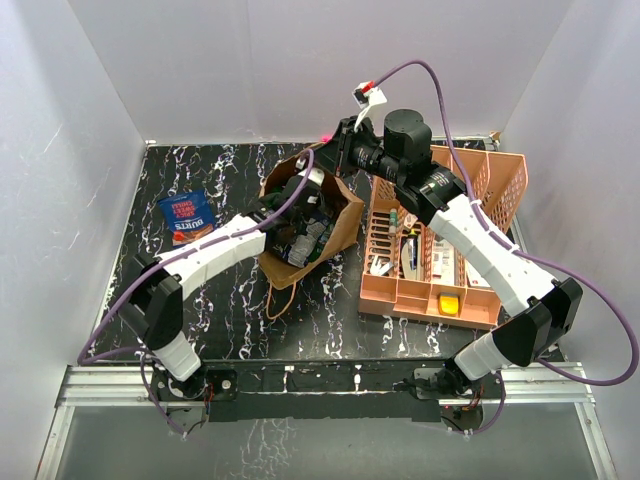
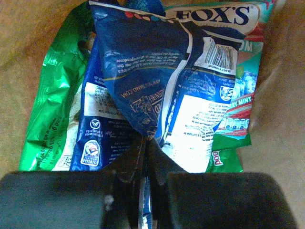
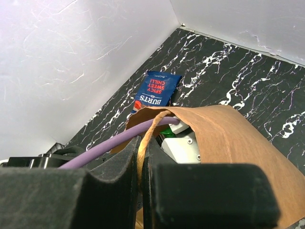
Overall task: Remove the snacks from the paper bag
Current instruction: Take out the snack from the paper bag.
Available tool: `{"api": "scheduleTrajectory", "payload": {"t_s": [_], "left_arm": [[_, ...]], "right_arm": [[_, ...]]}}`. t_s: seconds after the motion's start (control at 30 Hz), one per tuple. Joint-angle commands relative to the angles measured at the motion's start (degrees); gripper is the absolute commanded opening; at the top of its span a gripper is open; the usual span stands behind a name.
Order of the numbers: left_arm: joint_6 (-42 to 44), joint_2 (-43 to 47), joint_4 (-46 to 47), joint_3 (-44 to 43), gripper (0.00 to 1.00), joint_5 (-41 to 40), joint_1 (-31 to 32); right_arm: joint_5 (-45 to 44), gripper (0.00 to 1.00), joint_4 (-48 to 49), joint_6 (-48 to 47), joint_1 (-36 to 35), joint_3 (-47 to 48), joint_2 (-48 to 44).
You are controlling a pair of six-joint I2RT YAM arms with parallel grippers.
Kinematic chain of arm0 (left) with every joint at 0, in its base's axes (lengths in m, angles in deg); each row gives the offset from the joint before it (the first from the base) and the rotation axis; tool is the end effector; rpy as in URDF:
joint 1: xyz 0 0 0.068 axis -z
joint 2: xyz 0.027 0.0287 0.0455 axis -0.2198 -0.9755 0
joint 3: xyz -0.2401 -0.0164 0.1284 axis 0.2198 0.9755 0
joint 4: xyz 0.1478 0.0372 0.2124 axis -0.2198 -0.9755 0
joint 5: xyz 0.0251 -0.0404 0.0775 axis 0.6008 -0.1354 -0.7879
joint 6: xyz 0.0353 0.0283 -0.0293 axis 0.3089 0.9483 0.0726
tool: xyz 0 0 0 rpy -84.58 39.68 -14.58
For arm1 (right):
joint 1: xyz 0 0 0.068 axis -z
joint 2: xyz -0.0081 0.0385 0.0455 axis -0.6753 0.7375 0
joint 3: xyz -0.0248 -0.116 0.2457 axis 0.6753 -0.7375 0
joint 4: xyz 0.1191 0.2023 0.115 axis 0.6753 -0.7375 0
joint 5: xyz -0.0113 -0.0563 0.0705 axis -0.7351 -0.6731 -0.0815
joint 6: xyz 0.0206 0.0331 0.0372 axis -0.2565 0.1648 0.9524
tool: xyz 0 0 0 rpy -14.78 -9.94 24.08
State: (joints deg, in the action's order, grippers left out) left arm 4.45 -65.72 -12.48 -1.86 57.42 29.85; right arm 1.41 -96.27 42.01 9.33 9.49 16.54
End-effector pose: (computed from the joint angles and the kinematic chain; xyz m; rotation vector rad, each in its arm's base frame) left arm 0.2876 -0.2428 0.2823 0.4121 2.1235 0.0016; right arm 0.2792 0.1958 0.4469 -0.4111 1.7730 0.9890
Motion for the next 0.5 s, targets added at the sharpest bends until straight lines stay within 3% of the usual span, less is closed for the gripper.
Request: {"api": "scheduleTrajectory", "payload": {"t_s": [0.0, 0.27, 0.47], "left_arm": [[0.4, 5.7, -2.1, -2.0, 0.0, 2.3, 0.1], [1.0, 22.3, -3.7, 3.3, 0.0, 12.6, 0.3], [0.2, 32.5, -9.9, 1.5, 0.0, 17.5, 0.4]], "right_arm": [[0.2, 0.07, 4.0, 0.4, -0.2, 3.8, -1.7], [-1.5, 0.07, 5.2, 0.0, -0.2, 1.9, -3.2], [-2.9, 0.07, 6.0, -0.5, -0.2, 0.1, -4.4]]}}
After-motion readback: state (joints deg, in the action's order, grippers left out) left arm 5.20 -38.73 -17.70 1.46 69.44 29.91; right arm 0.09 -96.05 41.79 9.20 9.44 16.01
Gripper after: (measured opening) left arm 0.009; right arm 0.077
